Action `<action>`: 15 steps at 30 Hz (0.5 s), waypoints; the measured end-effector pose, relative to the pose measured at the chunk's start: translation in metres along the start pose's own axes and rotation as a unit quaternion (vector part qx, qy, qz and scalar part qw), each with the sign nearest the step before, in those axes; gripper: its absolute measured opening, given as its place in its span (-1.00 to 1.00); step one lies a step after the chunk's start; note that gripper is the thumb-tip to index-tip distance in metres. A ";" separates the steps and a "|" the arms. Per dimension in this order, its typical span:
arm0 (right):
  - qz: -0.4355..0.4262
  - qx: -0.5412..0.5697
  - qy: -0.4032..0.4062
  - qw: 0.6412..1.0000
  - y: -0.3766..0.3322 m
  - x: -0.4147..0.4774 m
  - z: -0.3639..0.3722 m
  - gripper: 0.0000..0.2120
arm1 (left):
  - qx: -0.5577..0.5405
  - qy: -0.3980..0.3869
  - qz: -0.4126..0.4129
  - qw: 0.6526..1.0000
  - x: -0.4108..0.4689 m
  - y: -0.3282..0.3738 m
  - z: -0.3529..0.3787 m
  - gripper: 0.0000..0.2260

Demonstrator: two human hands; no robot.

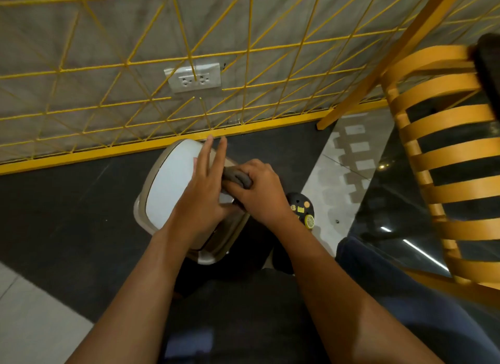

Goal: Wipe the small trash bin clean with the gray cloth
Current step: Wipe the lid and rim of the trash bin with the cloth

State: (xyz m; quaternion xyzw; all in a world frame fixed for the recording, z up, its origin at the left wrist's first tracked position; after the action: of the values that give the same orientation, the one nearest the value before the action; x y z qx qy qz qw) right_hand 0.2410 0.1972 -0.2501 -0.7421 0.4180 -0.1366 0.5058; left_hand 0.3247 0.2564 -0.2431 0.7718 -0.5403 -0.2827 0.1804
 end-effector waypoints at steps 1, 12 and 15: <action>0.005 0.008 0.006 1.000 -0.001 -0.004 -0.002 -0.83 | 0.003 -0.001 0.008 1.000 -0.002 0.000 -0.001 0.00; 0.240 0.571 -0.067 0.782 -0.021 -0.041 0.006 -0.41 | -0.240 0.075 -0.181 0.951 -0.037 0.003 -0.016 -0.44; 0.205 0.448 -0.045 0.869 -0.015 -0.039 0.002 -0.45 | -0.314 0.126 -0.208 0.918 -0.041 -0.015 -0.027 -0.72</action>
State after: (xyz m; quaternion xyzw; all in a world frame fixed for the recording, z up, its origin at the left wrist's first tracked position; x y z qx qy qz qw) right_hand 0.2256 0.2297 -0.2297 -0.3386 0.4317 -0.1690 0.8188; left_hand 0.3420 0.2990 -0.2213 0.7997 -0.2244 -0.3694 0.4168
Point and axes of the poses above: each hand's wrist, its own x-axis towards the middle knuckle, its own z-axis out of the palm, y = z × x, the point moved 5 cm from there along x, towards the middle knuckle, and after that the axes turned 8 degrees about x, right-handed, at the moved point
